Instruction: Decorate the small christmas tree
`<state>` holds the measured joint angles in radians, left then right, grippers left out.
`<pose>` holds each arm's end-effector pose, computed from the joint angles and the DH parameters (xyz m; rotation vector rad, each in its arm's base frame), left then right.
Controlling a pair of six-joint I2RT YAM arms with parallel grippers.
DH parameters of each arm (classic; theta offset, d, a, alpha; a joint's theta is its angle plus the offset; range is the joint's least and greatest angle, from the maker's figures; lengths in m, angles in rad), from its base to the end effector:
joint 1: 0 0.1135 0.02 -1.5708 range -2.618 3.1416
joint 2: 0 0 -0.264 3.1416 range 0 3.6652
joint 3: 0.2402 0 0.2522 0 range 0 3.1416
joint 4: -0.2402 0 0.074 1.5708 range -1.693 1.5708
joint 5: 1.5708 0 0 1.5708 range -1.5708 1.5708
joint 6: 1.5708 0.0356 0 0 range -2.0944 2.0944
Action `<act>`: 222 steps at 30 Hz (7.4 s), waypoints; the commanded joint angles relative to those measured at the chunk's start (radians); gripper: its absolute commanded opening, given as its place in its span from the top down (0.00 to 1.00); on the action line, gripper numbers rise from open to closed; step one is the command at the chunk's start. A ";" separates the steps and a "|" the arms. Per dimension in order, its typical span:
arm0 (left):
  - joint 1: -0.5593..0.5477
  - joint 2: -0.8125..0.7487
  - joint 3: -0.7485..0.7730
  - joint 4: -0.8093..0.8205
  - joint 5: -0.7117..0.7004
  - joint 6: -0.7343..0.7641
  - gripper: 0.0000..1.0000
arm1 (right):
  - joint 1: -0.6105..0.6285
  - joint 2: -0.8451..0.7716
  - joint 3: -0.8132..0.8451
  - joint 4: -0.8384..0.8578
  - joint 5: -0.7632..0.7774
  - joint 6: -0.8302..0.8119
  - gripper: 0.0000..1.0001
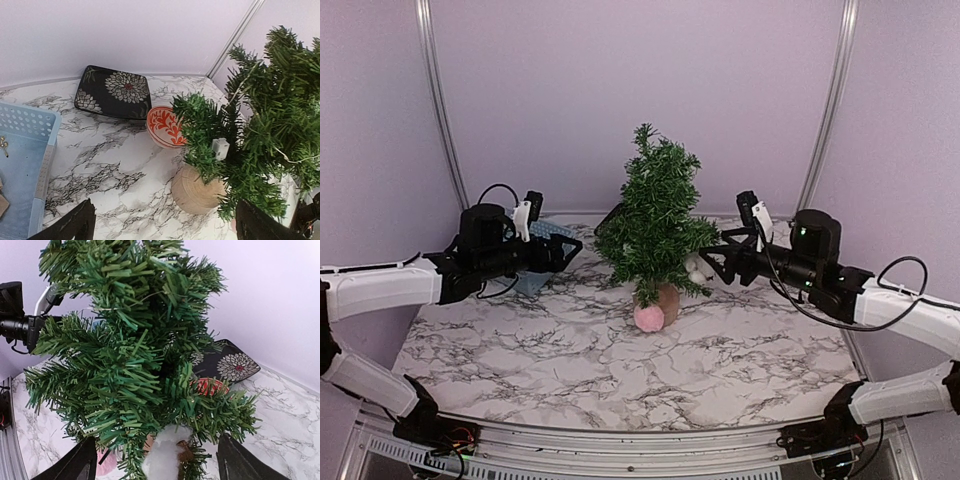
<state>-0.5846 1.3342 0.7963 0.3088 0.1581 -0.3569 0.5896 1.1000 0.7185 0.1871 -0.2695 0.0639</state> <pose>0.2517 -0.1733 0.2714 0.3290 1.8432 -0.8046 0.2077 0.1503 0.2923 -0.6622 1.6879 0.7070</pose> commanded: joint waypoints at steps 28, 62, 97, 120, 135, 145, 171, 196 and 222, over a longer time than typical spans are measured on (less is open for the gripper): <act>-0.079 0.615 0.241 0.311 0.227 -0.167 0.66 | -0.005 0.083 -0.460 0.423 0.040 0.681 0.67; -0.225 0.698 0.156 0.526 0.264 -0.286 0.82 | -0.007 0.577 -0.389 0.904 0.012 0.797 0.85; -0.168 0.834 0.234 0.641 0.264 -0.340 0.82 | 0.001 0.843 -0.365 1.195 -0.059 0.903 0.87; -0.212 0.773 0.104 0.672 0.255 -0.340 0.85 | -0.031 0.987 -0.202 1.229 -0.126 0.898 0.88; -0.282 0.792 0.095 0.723 0.235 -0.382 0.85 | -0.052 1.067 -0.103 1.239 -0.137 0.911 0.88; -0.287 0.745 0.033 0.762 0.168 -0.399 0.85 | -0.113 1.032 -0.148 1.213 -0.094 0.903 0.87; -0.103 0.854 0.242 0.680 0.194 -0.329 0.74 | -0.081 0.910 -0.397 1.262 -0.069 0.904 0.85; -0.251 0.774 0.138 0.690 0.187 -0.371 0.84 | -0.090 0.936 -0.398 1.313 -0.074 0.922 0.85; 0.133 0.168 0.094 -0.005 0.008 -0.073 0.39 | -0.161 0.174 -0.402 0.435 0.065 0.467 0.82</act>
<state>-0.5484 1.5490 0.8005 0.6079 0.2512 -0.5533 0.4419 1.4036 0.2447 0.9646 -0.2977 0.7254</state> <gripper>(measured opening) 0.577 0.172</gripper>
